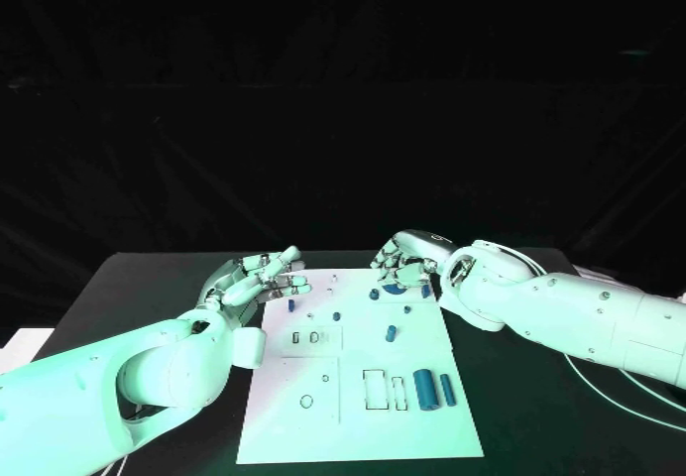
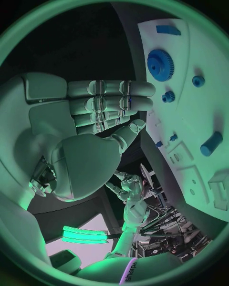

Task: Assemble the parts on the task board

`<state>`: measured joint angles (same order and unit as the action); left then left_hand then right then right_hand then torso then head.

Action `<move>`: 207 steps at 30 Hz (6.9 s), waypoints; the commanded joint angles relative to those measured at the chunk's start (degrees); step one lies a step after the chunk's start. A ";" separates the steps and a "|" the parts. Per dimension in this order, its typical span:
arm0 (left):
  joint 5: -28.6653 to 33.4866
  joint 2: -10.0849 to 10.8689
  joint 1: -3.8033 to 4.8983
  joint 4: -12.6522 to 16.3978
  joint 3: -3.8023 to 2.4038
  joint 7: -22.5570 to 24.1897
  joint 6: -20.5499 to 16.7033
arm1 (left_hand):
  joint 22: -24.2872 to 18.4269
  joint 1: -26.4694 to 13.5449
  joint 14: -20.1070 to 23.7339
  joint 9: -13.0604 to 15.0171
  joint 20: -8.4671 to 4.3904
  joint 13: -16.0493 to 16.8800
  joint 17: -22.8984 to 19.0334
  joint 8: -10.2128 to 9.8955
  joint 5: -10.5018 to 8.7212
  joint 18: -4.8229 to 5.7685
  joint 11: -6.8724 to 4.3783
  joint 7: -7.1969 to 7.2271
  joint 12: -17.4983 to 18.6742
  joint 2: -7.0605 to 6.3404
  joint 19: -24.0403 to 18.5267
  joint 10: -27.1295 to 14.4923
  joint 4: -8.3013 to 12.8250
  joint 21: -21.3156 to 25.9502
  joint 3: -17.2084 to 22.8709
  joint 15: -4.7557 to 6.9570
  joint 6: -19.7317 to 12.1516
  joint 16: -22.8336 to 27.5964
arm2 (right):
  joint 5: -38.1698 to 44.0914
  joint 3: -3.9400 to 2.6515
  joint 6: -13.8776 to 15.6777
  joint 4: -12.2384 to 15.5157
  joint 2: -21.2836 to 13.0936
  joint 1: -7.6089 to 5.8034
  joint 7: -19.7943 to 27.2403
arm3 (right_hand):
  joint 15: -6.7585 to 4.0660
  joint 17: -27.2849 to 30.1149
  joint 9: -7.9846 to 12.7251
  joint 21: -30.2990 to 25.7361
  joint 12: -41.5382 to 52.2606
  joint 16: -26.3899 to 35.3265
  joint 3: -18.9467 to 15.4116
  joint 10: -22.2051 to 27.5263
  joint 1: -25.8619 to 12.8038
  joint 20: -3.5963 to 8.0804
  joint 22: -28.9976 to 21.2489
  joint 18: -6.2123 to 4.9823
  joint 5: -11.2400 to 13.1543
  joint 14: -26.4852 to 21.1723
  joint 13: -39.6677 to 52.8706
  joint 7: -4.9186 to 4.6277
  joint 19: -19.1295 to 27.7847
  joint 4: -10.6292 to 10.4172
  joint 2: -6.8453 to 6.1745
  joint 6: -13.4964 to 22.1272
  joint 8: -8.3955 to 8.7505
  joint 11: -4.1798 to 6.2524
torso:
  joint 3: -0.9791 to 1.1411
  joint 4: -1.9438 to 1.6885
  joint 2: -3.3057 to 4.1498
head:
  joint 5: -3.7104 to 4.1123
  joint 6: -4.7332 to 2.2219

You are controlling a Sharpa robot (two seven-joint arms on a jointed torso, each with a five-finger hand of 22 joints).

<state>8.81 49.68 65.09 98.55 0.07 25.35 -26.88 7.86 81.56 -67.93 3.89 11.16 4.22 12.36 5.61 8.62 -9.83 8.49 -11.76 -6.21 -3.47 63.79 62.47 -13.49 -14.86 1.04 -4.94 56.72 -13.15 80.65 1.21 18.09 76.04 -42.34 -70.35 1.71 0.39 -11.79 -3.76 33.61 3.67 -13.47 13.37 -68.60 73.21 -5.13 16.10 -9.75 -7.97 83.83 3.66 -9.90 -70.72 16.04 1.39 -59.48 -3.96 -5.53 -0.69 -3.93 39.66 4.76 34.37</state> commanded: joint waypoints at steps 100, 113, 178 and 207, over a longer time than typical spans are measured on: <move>1.85 1.54 0.97 4.50 -0.35 -1.69 2.44 | -0.11 1.79 1.40 -0.09 0.04 -0.14 1.71 -1.19 -0.08 -0.38 0.18 -0.15 1.25 0.89 0.32 -0.25 2.51 0.77 0.07 -0.49 0.10 0.88 | 14.63 -0.42 2.55 -9.93 14.00 -0.90 -13.60 | -1.14 -41.93 -0.67 32.20 -0.16 -51.58 15.53 -1.58 -1.12 0.11 29.02 1.54 5.06 1.51 -0.02 1.81 1.21 -6.29 -2.52 -5.89 0.24 1.32 | -0.40 -2.02 5.62 | 0.55 -1.71; 1.85 1.47 1.01 4.52 -0.35 -1.85 2.56 | -0.11 1.79 1.40 -0.09 0.04 -0.14 1.71 -1.19 -0.08 -0.38 0.18 -0.15 1.25 0.89 0.32 -0.25 2.51 0.77 0.07 -0.49 0.10 0.88 | 14.55 -0.41 2.42 -11.22 15.24 -0.90 -13.31 | -0.91 -41.77 -0.55 32.31 -0.20 -51.64 15.82 -0.84 -1.34 -0.04 28.93 1.47 5.09 1.30 -0.05 1.62 1.68 -6.70 -2.99 -5.37 0.32 1.09 | -0.48 -2.09 5.73 | 0.47 -1.76; 1.82 1.25 1.13 3.22 -0.32 -2.29 3.94 | -0.17 1.61 1.68 -0.12 0.10 -0.19 1.93 -1.39 -0.12 -0.33 0.29 -0.22 1.43 0.81 0.15 -0.44 2.66 0.97 -0.05 -0.60 -0.10 1.08 | -0.54 -1.63 -7.72 0.40 -1.73 -3.02 -21.20 | -1.55 -68.26 -0.38 47.02 72.15 -71.89 -5.50 -12.82 0.67 0.26 52.22 5.39 -6.20 4.48 70.75 1.62 -8.75 -17.30 -7.53 4.59 -1.98 2.35 | -0.07 -0.79 5.44 | 0.73 -1.34; 1.79 1.34 1.13 3.15 -0.32 -2.55 4.12 | -0.18 1.63 1.71 -0.13 0.11 -0.19 1.97 -1.42 -0.10 -0.33 0.29 -0.20 1.47 0.83 0.12 -0.47 2.71 1.01 -0.03 -0.61 -0.13 1.11 | 6.82 -1.56 -7.24 -0.47 -0.04 -1.87 -24.54 | -2.29 -70.74 -1.14 49.00 76.46 -73.24 -3.30 -15.41 1.96 0.63 56.14 6.10 -4.00 4.82 75.91 2.94 -10.56 -17.02 -4.66 -0.84 -4.87 3.42 | -0.05 -0.70 5.45 | 0.63 -0.89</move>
<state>10.74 51.07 66.15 101.63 -0.21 22.69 -24.06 7.76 82.85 -66.47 3.83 11.17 4.10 14.26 4.55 8.62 -9.79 8.69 -11.77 -4.99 -2.64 63.78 62.25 -11.12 -14.19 0.90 -5.54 56.71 -12.39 83.03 -0.58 11.39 75.47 -42.49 -72.64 -20.34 -1.64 -74.92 -4.76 82.30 79.87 -86.48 9.78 -83.71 75.24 -4.41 72.17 -4.83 -12.27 84.03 74.95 -7.05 -80.86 -0.92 -3.88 -59.89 -8.58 -2.11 -0.71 -4.61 45.10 5.32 33.49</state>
